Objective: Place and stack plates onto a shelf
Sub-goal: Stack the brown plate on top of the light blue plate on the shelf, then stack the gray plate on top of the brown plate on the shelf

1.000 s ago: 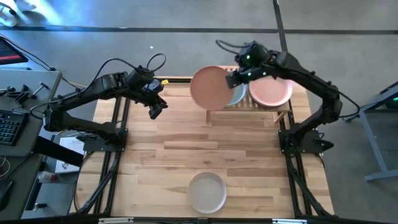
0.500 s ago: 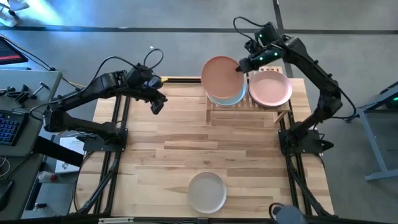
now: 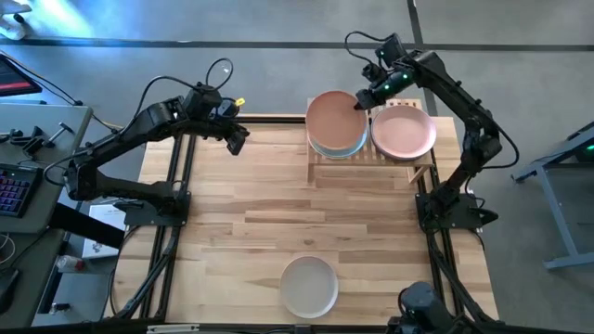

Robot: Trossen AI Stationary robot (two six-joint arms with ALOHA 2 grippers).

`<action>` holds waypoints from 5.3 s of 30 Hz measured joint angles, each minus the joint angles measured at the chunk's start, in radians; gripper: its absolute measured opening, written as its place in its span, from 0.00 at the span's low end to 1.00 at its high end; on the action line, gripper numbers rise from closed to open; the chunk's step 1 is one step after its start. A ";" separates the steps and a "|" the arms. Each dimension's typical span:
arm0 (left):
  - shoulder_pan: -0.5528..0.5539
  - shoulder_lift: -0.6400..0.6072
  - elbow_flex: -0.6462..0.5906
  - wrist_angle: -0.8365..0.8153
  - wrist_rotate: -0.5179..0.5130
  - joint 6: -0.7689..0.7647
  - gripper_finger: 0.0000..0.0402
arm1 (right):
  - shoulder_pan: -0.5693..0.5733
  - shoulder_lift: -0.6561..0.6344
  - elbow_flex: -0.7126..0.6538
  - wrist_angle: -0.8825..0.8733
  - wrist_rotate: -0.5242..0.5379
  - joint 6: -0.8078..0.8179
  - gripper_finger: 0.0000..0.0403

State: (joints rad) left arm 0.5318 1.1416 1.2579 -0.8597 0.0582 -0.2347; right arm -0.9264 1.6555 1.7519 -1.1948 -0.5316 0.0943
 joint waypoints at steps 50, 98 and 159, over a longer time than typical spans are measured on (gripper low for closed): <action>0.043 0.000 0.000 0.005 -0.021 -0.131 0.19 | 0.092 0.009 0.000 -0.075 0.296 0.107 0.06; -0.010 0.001 0.000 -0.182 0.116 0.018 0.19 | 0.751 -0.034 0.001 0.055 0.447 0.655 0.21; -0.135 0.000 0.000 -0.198 0.115 0.053 0.19 | 1.368 0.459 0.001 0.097 0.484 1.112 0.21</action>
State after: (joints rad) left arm 0.3973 1.1416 1.2583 -1.0576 0.1730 -0.1814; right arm 0.4416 2.1148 1.7527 -1.0973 -0.0475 1.2067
